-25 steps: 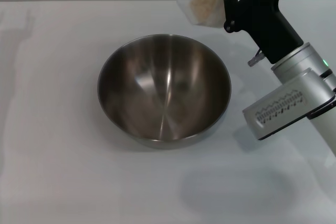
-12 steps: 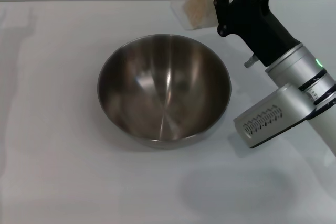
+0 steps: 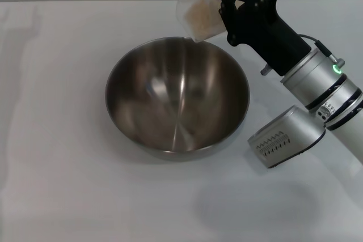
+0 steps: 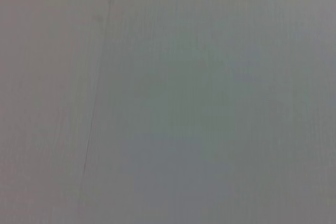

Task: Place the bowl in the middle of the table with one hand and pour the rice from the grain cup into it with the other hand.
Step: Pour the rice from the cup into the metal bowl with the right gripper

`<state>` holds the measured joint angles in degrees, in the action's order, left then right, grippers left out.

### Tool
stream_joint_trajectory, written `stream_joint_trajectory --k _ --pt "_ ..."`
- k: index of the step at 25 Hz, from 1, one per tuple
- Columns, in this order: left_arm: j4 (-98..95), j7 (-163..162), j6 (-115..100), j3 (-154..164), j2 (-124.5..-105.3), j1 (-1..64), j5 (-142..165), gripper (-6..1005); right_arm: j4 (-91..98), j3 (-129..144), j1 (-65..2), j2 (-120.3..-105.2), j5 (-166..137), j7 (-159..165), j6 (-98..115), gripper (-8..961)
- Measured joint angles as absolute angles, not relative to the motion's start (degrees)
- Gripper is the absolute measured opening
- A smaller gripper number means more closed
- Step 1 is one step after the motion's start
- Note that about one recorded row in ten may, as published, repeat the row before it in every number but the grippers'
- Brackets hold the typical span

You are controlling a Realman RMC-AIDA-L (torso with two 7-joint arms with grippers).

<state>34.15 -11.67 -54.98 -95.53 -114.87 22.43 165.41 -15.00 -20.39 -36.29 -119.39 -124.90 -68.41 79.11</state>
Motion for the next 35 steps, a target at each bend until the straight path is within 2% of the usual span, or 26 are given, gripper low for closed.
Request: stream_joint_trajectory --k 13,15,26,31,35 --pt "35.0 -11.3 -54.4 -95.7 -114.87 22.9 165.4 665 -11.0 -20.5 -37.2 -119.28 -131.9 -72.5 81.0 19" --pt "35.0 -11.3 -54.4 -97.3 -115.57 23.1 165.4 665 -10.6 -20.5 -37.2 -119.24 -132.7 -72.9 81.2 19" --pt "35.0 -11.7 -54.1 -98.8 -115.79 23.5 165.2 666 -7.8 -20.4 -37.8 -119.05 -137.7 -75.4 82.4 19" --pt "35.0 -11.6 -53.9 -101.0 -116.94 23.5 165.3 666 -6.6 -20.4 -38.3 -118.92 -139.0 -77.2 83.3 18" --pt "35.0 -11.8 -53.9 -101.6 -117.08 23.5 165.3 666 -6.0 -20.4 -38.6 -118.84 -140.0 -79.8 83.8 18"
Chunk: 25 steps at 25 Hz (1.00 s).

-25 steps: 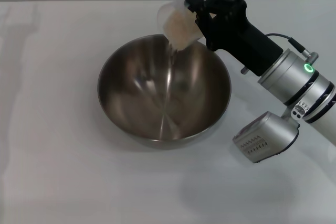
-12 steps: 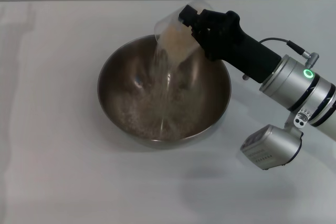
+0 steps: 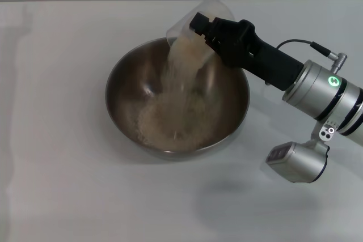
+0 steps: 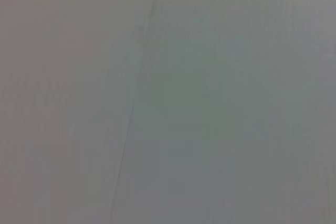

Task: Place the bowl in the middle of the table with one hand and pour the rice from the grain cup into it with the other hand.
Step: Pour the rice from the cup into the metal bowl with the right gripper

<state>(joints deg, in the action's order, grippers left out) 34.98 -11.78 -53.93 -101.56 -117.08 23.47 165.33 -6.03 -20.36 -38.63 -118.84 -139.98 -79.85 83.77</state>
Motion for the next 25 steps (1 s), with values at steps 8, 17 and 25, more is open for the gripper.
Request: stream_joint_trajectory --k 8,17,25 --pt "35.0 -11.8 -53.9 -101.6 -117.16 23.4 165.1 665 -3.4 -17.4 -40.0 -118.82 -140.6 -83.3 84.3 18" --pt "35.6 -12.4 -52.9 -102.3 -117.21 23.5 165.1 665 -1.2 -14.3 -41.4 -118.83 -140.6 -84.9 84.7 19" --pt "35.7 -13.1 -52.6 -102.8 -117.58 23.5 165.2 666 -0.5 -12.9 -42.1 -118.83 -140.6 -85.9 84.7 18"
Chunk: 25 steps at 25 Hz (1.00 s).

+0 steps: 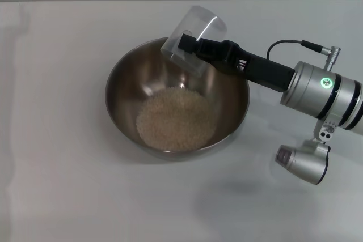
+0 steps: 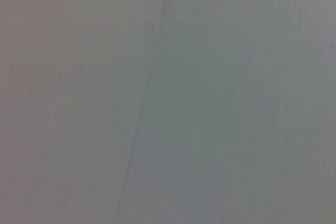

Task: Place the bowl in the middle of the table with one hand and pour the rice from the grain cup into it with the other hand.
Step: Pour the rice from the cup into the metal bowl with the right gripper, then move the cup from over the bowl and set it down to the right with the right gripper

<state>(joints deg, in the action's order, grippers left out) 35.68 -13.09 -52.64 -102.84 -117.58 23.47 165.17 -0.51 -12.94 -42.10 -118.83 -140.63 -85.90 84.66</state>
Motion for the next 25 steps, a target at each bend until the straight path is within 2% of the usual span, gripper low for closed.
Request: stream_joint_trajectory --k 10,25 --pt "35.8 -13.5 -53.1 -103.1 -117.77 23.2 165.3 666 -5.0 -16.3 -39.8 -119.01 -131.0 -71.6 89.7 17" --pt "38.5 -13.5 -54.9 -102.7 -117.42 22.4 165.4 665 -20.1 -32.9 -29.5 -119.69 -119.0 -26.5 88.3 18"
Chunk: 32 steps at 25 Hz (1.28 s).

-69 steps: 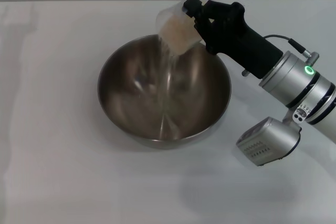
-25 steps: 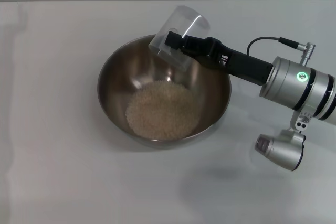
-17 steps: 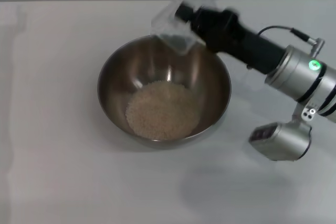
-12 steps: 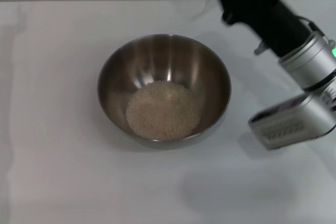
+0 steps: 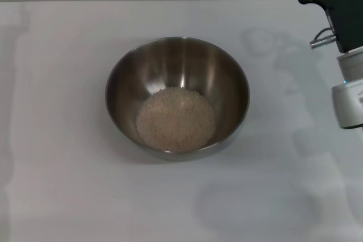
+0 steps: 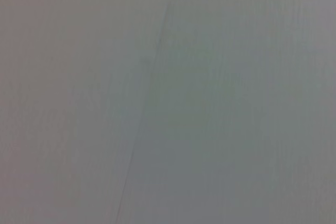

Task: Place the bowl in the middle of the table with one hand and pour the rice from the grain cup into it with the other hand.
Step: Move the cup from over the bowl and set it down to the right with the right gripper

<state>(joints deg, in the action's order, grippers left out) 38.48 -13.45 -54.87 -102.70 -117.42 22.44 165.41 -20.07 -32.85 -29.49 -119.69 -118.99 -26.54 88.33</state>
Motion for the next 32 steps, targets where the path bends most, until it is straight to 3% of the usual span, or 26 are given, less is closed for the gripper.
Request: stream_joint_trajectory --k 11,32 --pt "43.3 -13.4 -58.5 -99.6 -117.15 18.3 165.5 665 -21.9 -33.0 -25.8 -119.80 -113.2 -8.4 71.4 18" --pt "43.9 -13.4 -60.3 -98.7 -116.83 17.7 165.5 665 -22.2 -32.8 -28.4 -119.71 -110.0 -6.1 52.7 17"
